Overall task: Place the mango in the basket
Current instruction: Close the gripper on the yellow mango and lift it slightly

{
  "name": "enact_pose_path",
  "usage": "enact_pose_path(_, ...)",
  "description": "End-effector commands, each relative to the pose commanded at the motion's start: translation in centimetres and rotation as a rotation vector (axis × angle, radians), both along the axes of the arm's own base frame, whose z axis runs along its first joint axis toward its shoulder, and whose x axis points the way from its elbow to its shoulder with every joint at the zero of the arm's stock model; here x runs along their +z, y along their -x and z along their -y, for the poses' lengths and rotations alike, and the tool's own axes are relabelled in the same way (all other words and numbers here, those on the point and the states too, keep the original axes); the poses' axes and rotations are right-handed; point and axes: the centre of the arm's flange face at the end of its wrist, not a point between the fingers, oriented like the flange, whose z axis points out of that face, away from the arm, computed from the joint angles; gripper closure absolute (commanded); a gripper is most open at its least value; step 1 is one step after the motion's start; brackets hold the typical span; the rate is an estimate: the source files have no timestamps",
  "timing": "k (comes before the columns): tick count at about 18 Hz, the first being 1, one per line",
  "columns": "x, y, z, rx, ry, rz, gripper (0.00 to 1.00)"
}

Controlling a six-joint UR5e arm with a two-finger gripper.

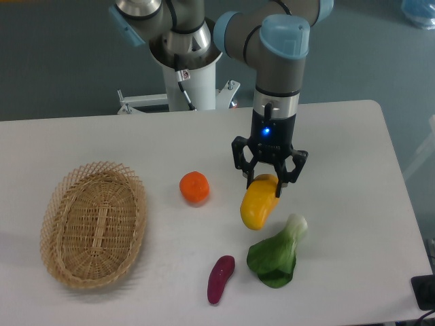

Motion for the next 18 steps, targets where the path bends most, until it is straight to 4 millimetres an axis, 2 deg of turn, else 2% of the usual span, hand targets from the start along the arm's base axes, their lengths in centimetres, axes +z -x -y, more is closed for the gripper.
enact_pose_path(14,0.6,0.1,-0.1,0.009,-0.008,-0.003,0.45)
enact_pose_path(18,0.8,-1.6,-1.4,0.025,-0.017,0.021,0.45)
